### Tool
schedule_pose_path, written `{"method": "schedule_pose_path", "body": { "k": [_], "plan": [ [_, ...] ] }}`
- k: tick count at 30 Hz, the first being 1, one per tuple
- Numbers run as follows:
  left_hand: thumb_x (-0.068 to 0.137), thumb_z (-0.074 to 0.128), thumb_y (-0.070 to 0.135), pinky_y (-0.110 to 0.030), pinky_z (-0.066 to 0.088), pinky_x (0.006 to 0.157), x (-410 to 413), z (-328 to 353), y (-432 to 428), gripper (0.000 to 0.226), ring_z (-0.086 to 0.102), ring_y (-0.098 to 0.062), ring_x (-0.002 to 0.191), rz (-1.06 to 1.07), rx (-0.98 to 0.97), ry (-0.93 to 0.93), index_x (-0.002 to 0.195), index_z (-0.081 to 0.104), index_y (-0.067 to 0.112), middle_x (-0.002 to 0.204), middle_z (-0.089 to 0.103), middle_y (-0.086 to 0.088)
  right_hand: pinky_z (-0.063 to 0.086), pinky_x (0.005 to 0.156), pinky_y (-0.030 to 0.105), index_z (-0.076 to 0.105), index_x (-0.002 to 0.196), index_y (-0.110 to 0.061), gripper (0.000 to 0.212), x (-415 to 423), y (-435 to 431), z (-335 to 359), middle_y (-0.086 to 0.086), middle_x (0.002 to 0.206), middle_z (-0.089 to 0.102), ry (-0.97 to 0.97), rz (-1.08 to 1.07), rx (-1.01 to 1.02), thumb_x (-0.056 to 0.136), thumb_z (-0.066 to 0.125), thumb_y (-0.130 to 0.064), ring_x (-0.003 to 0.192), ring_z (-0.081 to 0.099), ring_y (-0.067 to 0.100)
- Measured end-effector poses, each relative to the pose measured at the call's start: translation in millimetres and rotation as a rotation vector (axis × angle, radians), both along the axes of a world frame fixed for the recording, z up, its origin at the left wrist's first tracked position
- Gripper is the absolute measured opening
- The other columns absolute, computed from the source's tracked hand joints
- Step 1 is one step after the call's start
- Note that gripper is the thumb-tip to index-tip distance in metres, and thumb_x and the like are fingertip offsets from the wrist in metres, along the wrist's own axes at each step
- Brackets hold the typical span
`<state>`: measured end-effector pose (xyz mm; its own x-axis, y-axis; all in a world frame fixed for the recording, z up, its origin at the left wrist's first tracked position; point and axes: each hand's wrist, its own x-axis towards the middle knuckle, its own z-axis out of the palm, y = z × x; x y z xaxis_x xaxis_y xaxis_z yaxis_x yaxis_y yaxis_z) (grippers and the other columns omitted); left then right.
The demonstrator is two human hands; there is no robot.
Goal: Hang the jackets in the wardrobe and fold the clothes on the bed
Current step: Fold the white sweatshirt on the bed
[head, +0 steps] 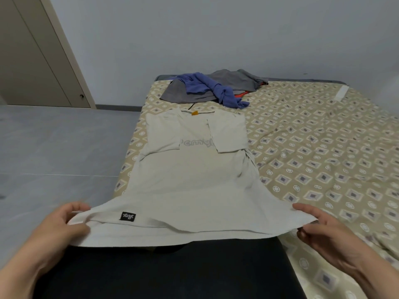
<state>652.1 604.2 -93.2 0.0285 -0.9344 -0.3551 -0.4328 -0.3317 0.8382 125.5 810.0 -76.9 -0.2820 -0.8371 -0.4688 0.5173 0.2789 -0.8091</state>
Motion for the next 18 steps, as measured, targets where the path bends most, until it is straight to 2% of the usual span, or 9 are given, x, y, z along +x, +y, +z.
{"method": "schedule_pose_path", "body": {
  "k": [2,4,5,7,10,12,15,18],
  "plan": [
    [0.055,0.069,0.01,-0.039,0.053,0.064,-4.4,-1.5,2.8,0.042,0.066,-0.027,0.069,-0.07,-0.104,-0.272,0.086,0.066,0.038,0.076,0.071,0.003,0.056,0.057,0.026,0.067,0.111,-0.001,0.044,-2.7,-3.2,5.3,0.013,0.077,0.058,0.027,-0.035,-0.039,0.071,0.055,0.012,0.061,0.057,0.018],
    [0.064,0.063,0.018,-0.035,0.048,0.06,-11.5,0.6,3.0,0.025,0.063,-0.021,0.069,-0.046,-0.202,-0.418,0.08,0.065,0.038,0.072,0.067,0.007,0.054,0.053,0.024,0.074,0.096,-0.004,0.029,-5.6,-7.7,8.2,0.01,0.071,0.054,0.034,-0.122,-0.079,0.079,0.053,0.007,0.058,0.052,0.016],
    [0.066,0.057,0.027,-0.035,0.046,0.06,-12.7,0.9,3.0,0.016,0.062,-0.02,0.069,-0.023,-0.247,-0.442,0.076,0.065,0.036,0.071,0.066,0.008,0.052,0.051,0.023,0.075,0.089,-0.005,0.028,-7.3,-9.2,8.2,0.008,0.069,0.053,0.022,-0.166,-0.092,0.084,0.05,0.005,0.057,0.05,0.015],
    [0.072,0.047,0.037,-0.035,0.046,0.059,-13.2,2.3,4.4,0.019,0.061,-0.018,0.069,-0.021,-0.317,-0.453,0.077,0.065,0.037,0.067,0.065,0.01,0.052,0.049,0.023,0.074,0.087,-0.006,0.034,-11.1,-10.6,7.5,0.006,0.067,0.053,0.01,-0.21,-0.105,0.094,0.042,0.0,0.058,0.05,0.015],
    [0.09,0.052,0.037,-0.028,0.048,0.055,-7.6,0.7,7.2,0.016,0.064,-0.013,0.061,-0.049,-0.353,-0.437,0.087,0.067,0.042,0.064,0.067,0.011,0.055,0.054,0.023,0.073,0.095,-0.011,0.035,-14.1,-9.4,8.6,0.005,0.069,0.058,0.049,-0.183,-0.1,0.099,0.039,-0.004,0.06,0.055,0.016],
    [0.096,0.055,0.025,-0.02,0.051,0.048,-2.0,-1.6,4.3,0.021,0.066,-0.012,0.054,-0.017,-0.319,-0.275,0.092,0.071,0.037,0.067,0.071,0.006,0.056,0.057,0.023,0.076,0.094,-0.015,0.04,-17.6,-7.5,9.5,0.004,0.069,0.061,0.09,-0.169,-0.097,0.101,0.038,-0.005,0.06,0.059,0.015],
    [0.099,0.049,0.004,-0.02,0.058,0.055,16.7,-12.7,-1.0,0.027,0.067,-0.007,0.055,0.159,-0.202,0.077,0.092,0.073,0.016,0.075,0.069,-0.01,0.056,0.055,0.023,0.078,0.091,-0.014,0.044,-24.6,-3.3,11.2,0.006,0.068,0.06,0.092,-0.184,-0.1,0.1,0.037,-0.002,0.058,0.06,0.015],
    [0.101,0.032,-0.01,-0.012,0.055,0.059,34.1,-24.2,5.0,0.057,0.067,-0.001,0.057,0.209,-0.048,0.322,0.069,0.075,0.012,0.063,0.07,0.004,0.057,0.055,0.026,0.073,0.091,-0.007,0.037,-28.3,1.6,12.6,0.011,0.071,0.062,0.071,-0.183,-0.08,0.095,0.037,0.004,0.063,0.062,0.019]
  ]
}}
